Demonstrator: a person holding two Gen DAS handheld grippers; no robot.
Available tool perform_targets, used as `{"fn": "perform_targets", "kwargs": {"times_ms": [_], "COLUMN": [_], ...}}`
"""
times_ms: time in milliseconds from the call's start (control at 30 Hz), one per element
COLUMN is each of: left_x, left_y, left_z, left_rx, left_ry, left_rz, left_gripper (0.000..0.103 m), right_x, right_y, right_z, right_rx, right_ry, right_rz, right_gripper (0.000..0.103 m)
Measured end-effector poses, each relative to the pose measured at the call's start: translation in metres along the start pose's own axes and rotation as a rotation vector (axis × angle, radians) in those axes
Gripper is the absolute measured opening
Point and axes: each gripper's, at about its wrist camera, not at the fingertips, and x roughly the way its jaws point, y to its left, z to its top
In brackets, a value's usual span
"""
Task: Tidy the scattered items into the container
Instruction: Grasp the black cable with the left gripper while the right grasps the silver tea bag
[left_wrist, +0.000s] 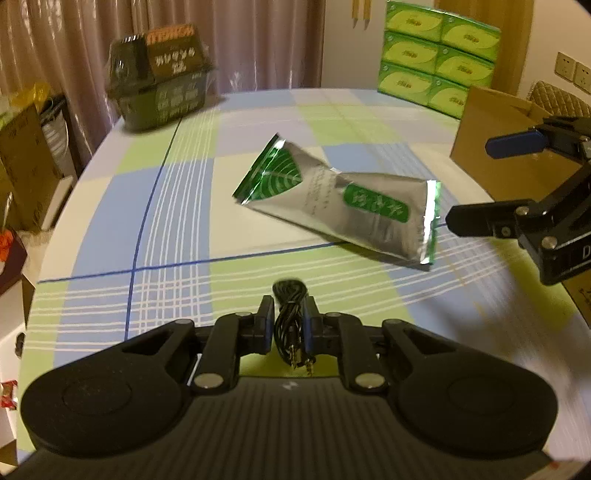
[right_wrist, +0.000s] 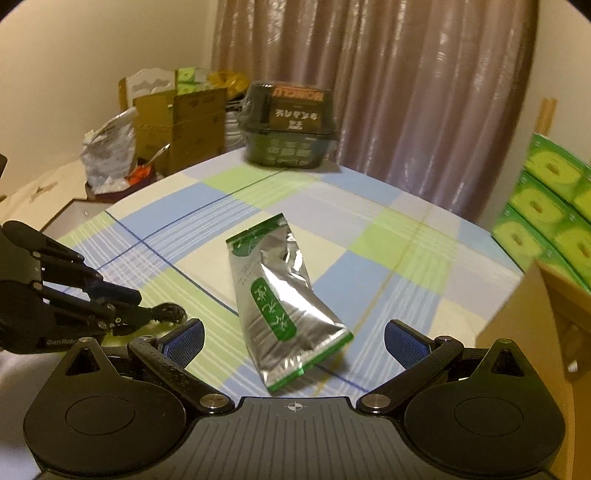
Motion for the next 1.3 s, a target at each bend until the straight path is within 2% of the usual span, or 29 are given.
{"fn": "perform_targets", "kwargs": {"times_ms": [100,367,433,967,1300], "left_x": [0.009,0.022,0.024,0.029,0.038], "left_y": [0.003,0.007,0.007,0.030,0.036], "left_z": [0.001,0.005,0.005,0.019,0.020], "left_rx": [0.031,0.031,0.020,-0.102,-0.107], "left_ry": [0.017,0.052,0.067,0.011,0.018], "left_rz": [0.014,-0.028,-0.033,-0.009,-0.001], "left_gripper": [0.016,0.016,0.012,0.011,0.011], "right_x": [0.014,0.044,0.052,0.101,0.129], "right_y": [-0.001,0.001,0.001,0.003,0.010], "right_z": [0.005,0.013,0.015,0.026,0.028], "right_rx": [-0.012,-0.053,-0.059,-0.146,-0.166], "right_ry": [0.011,0.034,0.042,0.136,0.203], "right_rz": [0.012,0.035,0.041,0.099,0.118], "right_gripper": [0.101,0.101,0.101,0.101,0.101]}}
